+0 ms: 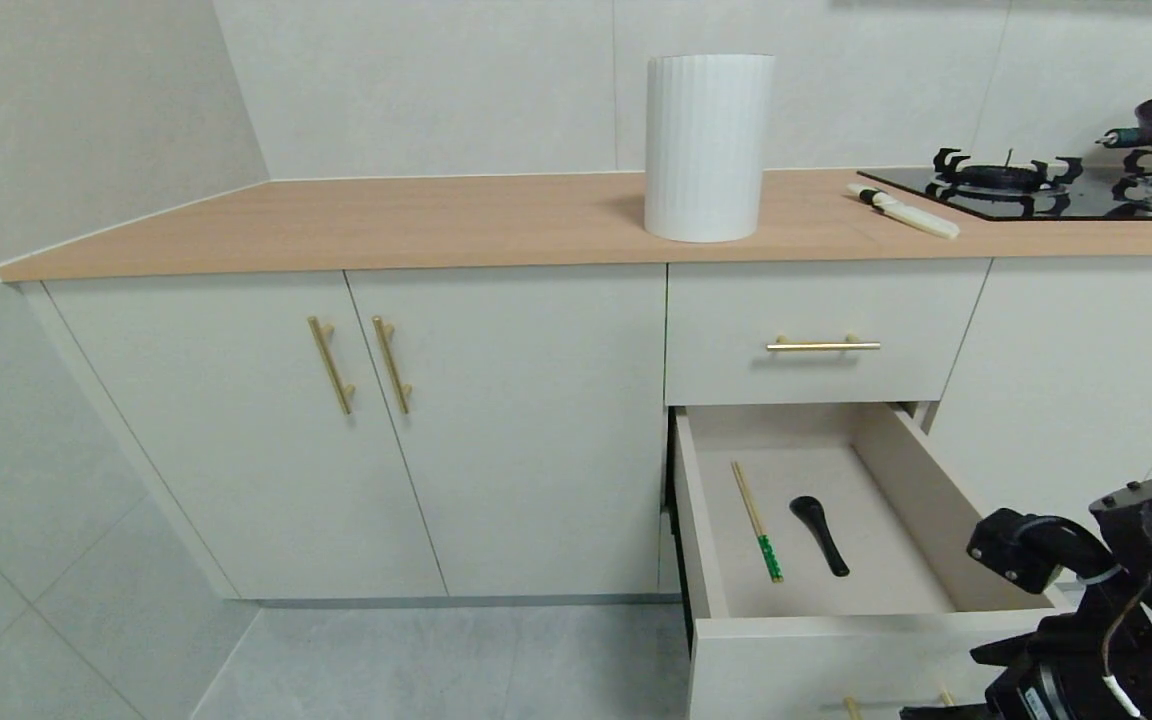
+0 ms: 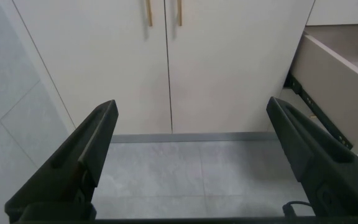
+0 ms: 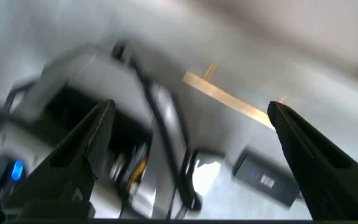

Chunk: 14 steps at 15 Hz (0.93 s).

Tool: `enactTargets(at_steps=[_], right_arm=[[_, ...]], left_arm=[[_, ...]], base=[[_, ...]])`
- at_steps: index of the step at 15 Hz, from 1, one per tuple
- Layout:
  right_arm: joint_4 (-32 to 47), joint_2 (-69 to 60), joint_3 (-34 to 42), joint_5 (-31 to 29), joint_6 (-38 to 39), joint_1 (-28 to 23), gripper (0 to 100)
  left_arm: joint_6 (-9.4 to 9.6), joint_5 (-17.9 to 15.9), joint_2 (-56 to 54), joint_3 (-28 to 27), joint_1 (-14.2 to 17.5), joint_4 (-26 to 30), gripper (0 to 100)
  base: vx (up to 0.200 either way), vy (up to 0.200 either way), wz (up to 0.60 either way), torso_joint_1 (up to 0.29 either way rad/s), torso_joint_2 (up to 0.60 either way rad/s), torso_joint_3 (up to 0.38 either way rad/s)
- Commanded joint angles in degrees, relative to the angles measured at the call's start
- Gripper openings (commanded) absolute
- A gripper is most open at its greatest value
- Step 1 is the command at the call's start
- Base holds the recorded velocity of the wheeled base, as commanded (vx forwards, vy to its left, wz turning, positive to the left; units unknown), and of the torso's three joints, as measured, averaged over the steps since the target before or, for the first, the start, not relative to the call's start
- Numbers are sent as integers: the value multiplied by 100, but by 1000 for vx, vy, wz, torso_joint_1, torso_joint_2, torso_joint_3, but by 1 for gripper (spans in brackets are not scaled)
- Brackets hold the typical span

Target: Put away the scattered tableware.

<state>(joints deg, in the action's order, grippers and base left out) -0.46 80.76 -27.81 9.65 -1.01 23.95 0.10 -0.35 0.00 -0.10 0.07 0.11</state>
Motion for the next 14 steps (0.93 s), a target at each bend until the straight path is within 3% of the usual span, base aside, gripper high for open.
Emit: enactTargets(at_steps=[1, 10, 14], right_arm=[[152, 256, -23, 36, -101, 4, 100], [64, 1161, -146, -421, -101, -5, 100], [64, 1618, -498, -1124, 629, -5, 100]], left_arm=[[-1, 0, 9, 1, 1, -2, 100], [-1, 0, 0, 1, 1, -2, 100], [-1, 0, 0, 1, 1, -2, 100]], base=[[0, 0, 0, 0, 0, 0], [0, 0, 0, 0, 0, 0], [0, 0, 0, 0, 0, 0]])
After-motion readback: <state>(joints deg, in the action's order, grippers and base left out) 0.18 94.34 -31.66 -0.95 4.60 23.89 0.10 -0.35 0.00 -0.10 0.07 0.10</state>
